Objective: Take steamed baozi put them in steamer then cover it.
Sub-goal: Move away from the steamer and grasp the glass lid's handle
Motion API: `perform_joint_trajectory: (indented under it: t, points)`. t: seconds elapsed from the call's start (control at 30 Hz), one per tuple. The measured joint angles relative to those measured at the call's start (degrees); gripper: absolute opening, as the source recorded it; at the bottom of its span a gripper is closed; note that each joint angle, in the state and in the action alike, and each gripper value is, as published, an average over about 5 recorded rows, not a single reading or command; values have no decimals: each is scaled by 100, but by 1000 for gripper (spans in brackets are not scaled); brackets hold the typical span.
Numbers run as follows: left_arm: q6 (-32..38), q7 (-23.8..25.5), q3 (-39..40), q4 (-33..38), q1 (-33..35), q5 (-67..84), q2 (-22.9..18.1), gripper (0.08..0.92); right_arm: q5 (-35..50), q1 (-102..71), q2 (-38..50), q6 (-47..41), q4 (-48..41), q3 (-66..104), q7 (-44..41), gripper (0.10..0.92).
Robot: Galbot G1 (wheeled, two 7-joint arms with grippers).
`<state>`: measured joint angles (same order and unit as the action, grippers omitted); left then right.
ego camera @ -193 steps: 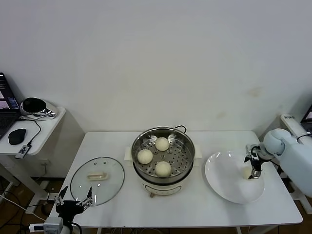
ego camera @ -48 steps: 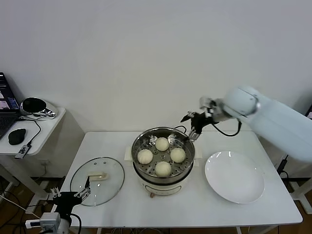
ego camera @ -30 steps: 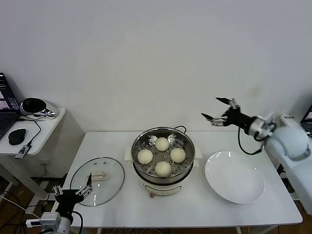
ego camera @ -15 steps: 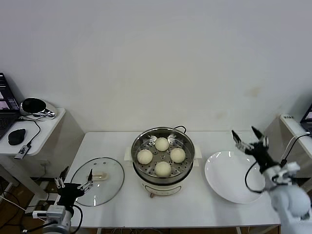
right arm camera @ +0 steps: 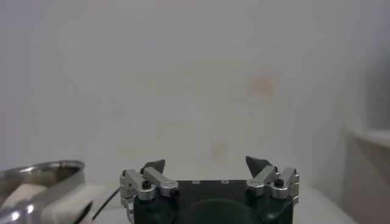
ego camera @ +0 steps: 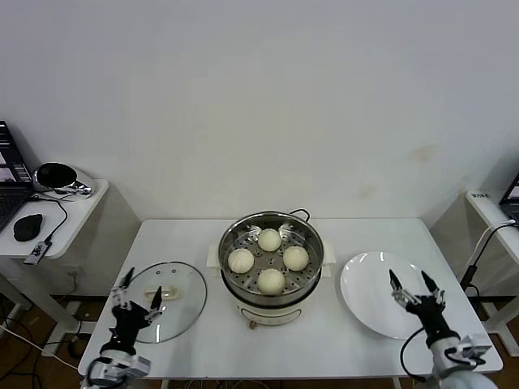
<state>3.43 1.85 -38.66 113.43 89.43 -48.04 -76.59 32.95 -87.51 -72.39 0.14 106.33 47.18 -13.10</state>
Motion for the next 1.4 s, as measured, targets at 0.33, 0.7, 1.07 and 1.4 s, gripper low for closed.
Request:
perform_joint_trajectory:
  t: [0.33,0.7,1.07,1.4]
  points:
    - [166,-159,225,-711,-324,-1569,73,823,-144,-316,-206,-33,70,0,20,823]
    - [-412,-478,432,-1484,-721,-2557,6,823,-254,-359,-303,-76,65,-16,51,823]
    - [-1016,-613,506,-1985,-1072,-3035,-55,823,-319,-316,-373,-74,-13,-49,51,823]
    - [-1309,-601,583,-2290,-1398,-3207,-118,823,-368,-307,-407,-47,-116,-65,45,823]
